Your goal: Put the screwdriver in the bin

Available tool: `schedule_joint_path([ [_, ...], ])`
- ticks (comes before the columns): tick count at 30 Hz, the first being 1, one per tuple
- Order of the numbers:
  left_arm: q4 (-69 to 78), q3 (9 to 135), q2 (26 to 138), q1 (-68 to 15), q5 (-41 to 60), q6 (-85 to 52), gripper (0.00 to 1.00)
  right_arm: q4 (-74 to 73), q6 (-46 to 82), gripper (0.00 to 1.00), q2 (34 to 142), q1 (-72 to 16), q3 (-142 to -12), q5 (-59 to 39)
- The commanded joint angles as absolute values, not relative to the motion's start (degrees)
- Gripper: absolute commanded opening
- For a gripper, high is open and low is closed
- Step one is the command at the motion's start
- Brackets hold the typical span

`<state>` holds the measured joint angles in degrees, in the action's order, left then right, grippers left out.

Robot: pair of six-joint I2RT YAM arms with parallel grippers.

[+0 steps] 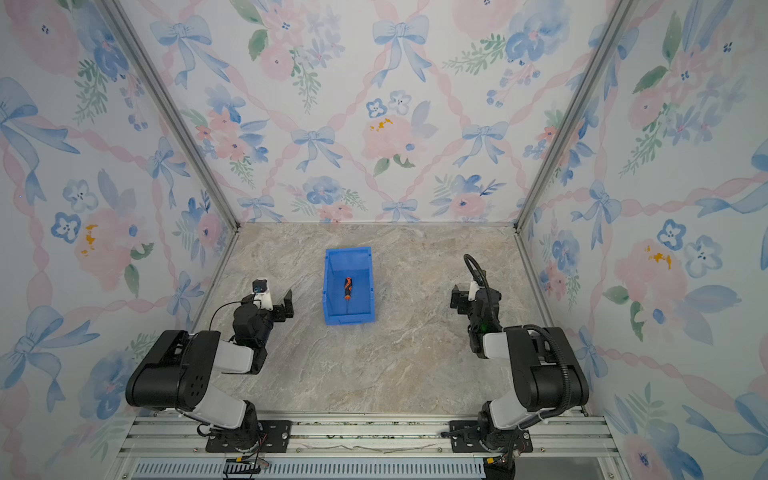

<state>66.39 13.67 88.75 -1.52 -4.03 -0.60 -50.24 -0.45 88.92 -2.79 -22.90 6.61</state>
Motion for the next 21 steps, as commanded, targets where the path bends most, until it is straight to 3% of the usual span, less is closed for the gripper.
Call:
schedule_joint_path([
  [1, 67.58, 14.39, 89.47, -2.02, -4.71, -0.95, 0.97, -51.95, 0.0, 0.97, 88.95, -3.02, -22.72, 6.86],
  [21, 67.58, 14.25, 89.22, -2.02, -4.69, -0.93, 0.98, -58.96, -2.2, 0.97, 88.71, -3.98, -18.76, 3.71],
])
